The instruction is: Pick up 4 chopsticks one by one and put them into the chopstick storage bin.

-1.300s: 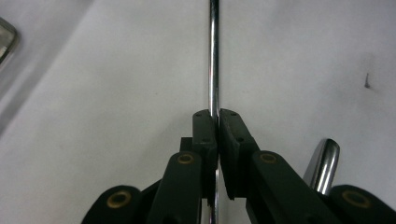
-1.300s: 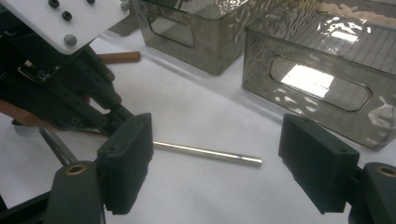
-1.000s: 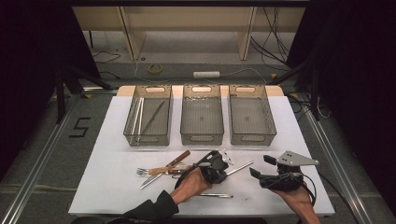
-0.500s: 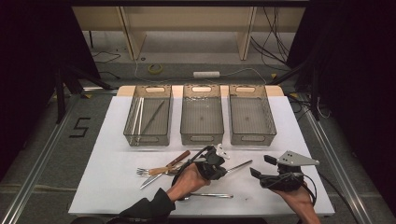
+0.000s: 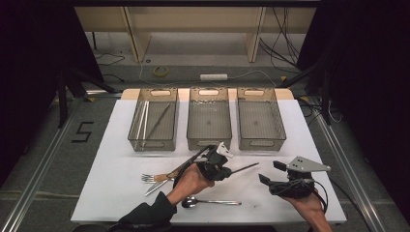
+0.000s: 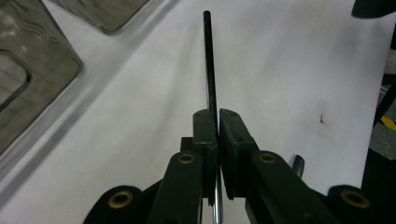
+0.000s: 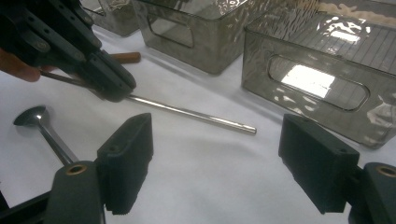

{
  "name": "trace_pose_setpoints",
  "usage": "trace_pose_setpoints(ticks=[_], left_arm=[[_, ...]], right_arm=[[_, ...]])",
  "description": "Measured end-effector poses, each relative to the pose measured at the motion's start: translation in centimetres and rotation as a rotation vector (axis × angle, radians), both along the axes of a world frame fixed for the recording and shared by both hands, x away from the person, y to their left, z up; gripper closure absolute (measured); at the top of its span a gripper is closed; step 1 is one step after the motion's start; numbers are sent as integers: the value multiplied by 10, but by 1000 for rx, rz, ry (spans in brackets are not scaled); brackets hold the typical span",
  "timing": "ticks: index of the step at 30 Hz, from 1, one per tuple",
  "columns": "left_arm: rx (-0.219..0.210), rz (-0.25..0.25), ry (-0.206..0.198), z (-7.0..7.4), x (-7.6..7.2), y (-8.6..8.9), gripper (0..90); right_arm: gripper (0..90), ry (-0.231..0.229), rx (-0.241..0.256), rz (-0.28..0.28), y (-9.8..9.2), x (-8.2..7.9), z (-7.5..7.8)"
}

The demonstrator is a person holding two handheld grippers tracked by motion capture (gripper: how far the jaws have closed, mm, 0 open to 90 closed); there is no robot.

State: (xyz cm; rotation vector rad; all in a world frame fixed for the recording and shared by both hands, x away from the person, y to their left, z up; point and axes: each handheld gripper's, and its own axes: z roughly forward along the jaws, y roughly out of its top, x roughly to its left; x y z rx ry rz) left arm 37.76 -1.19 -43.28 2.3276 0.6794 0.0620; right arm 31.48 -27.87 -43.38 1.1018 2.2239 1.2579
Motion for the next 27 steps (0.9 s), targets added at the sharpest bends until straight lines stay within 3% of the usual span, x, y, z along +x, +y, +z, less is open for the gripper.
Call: trace_pose_setpoints(ticks=[7,15,27], left_arm=[[-28,11,-13,15,3,12,853],[-63,53,-48,38,7,38,853],[-133,159,-104,70,20,81,853]], right_arm=[[272,3,8,1,0,0,0],[272,3,9,2,-1,0,0],[271,5,10,3,0,0,0]])
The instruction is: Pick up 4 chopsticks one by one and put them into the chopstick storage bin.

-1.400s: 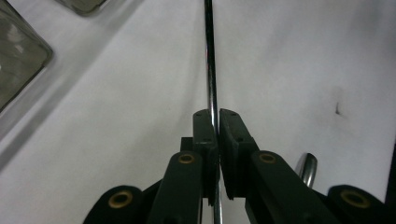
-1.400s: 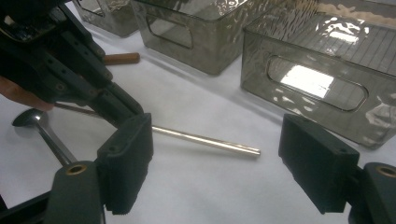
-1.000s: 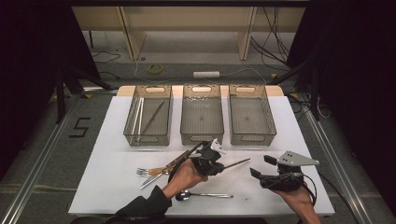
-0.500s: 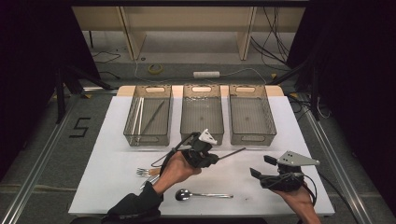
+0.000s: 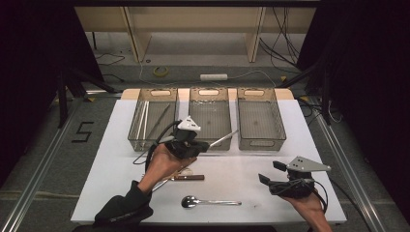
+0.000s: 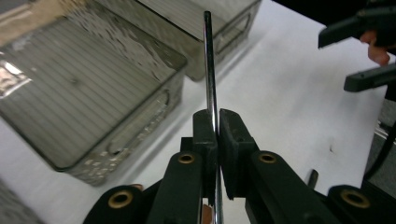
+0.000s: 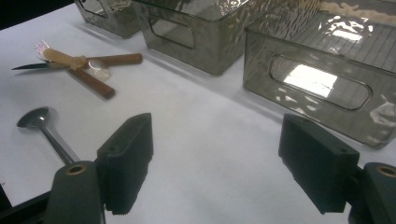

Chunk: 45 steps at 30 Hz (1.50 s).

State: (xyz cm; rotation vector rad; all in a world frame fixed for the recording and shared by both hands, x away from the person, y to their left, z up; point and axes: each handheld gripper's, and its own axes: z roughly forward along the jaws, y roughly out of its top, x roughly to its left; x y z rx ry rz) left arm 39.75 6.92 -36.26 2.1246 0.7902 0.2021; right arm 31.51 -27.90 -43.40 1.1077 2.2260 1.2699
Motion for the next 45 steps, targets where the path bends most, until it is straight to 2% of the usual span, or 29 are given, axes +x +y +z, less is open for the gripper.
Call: trace_pose_setpoints(ticks=[3,10,14,17,23,27,32,37,40,42,45], left_arm=[[-9,24,-14,6,7,7,853],[9,97,-38,21,36,20,853],[25,148,-45,24,50,34,853],[17,187,-43,23,61,46,853],[4,261,-47,19,77,71,853],[-12,329,-52,15,86,87,853],[-9,390,-52,7,96,103,853],[0,445,-39,-4,104,115,853],[-27,473,-21,-10,110,122,853],[-10,487,-18,-14,114,124,853],[-14,512,-12,-18,121,128,853]], right_arm=[[271,2,2,1,0,0,0],[271,0,2,1,0,0,0],[272,1,5,0,0,1,0],[271,2,5,0,0,1,0],[272,4,6,1,0,1,0],[272,2,9,2,0,1,-1],[271,1,9,2,0,1,0],[271,2,10,2,0,0,0],[271,3,9,4,0,0,0],[271,4,9,4,1,0,0],[271,5,9,5,0,0,0]])
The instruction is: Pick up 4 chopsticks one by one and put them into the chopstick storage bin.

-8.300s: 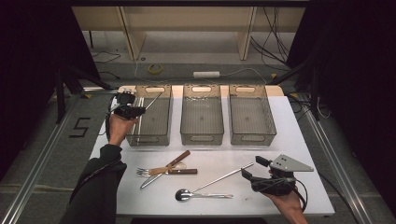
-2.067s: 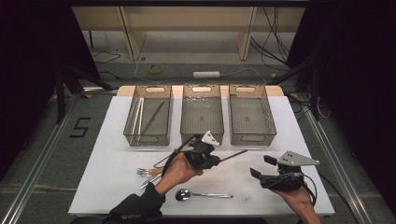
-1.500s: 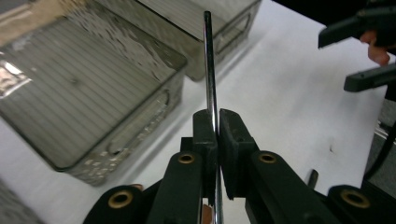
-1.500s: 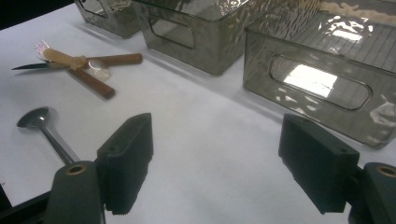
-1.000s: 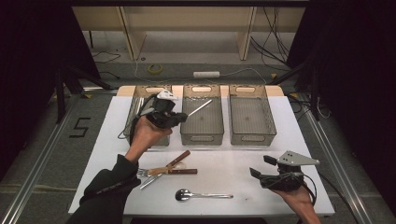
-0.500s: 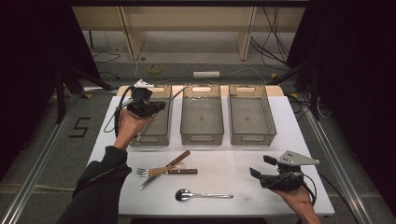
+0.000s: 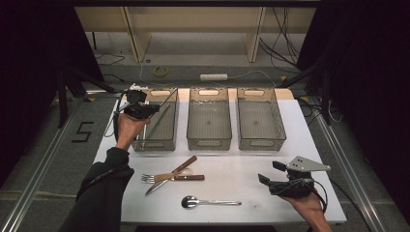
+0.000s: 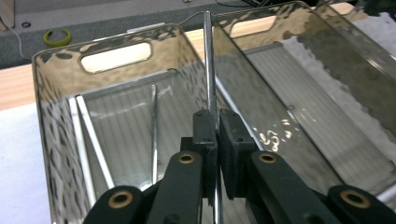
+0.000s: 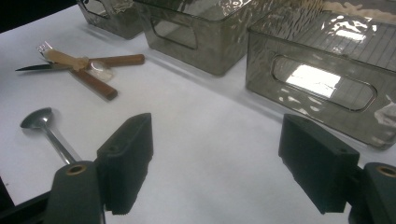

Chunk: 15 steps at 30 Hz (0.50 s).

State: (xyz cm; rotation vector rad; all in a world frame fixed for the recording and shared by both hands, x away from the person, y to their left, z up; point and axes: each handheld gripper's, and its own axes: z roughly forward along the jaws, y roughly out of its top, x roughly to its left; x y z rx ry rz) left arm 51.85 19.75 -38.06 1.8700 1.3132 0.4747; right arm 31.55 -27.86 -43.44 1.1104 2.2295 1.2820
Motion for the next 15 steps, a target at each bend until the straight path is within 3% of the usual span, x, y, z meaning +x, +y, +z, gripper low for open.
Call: trace_pose_setpoints(ticks=[9,15], left_arm=[[-13,57,23,-16,14,10,852],[-8,64,24,-22,19,14,851]], right_arm=[[271,1,0,3,0,0,0],[271,1,-1,2,1,0,0]])
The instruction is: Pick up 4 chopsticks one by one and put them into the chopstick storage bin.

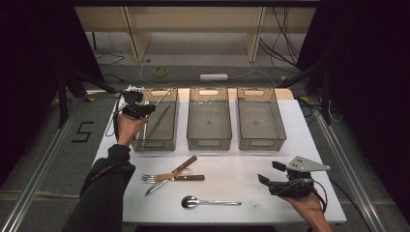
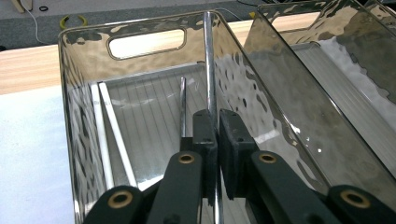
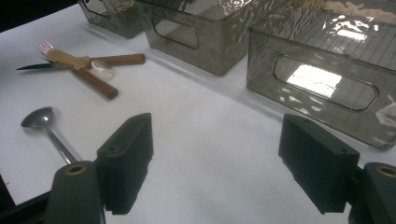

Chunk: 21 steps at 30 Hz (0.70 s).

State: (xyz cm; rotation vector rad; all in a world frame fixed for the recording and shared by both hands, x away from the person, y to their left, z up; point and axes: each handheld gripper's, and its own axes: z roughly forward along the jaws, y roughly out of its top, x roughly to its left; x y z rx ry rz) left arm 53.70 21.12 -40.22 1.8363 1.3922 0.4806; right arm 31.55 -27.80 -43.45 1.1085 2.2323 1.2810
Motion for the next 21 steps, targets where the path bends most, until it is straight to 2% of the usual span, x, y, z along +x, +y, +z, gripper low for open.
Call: trace_pose_setpoints(ticks=[8,11,13,15,18,21], left_arm=[[-6,-2,8,-7,8,-1,846],[12,-3,29,-10,10,-4,825],[6,0,23,-10,10,-6,660],[0,-7,5,-7,9,-8,564],[-23,-30,-7,1,4,-10,499],[-42,-74,-14,9,-7,-15,444]], right_arm=[[271,-1,0,4,0,0,0],[271,1,3,2,0,0,0],[271,2,4,3,0,0,0],[271,3,2,5,0,0,0],[271,3,1,4,0,0,0],[271,1,1,4,0,0,0]])
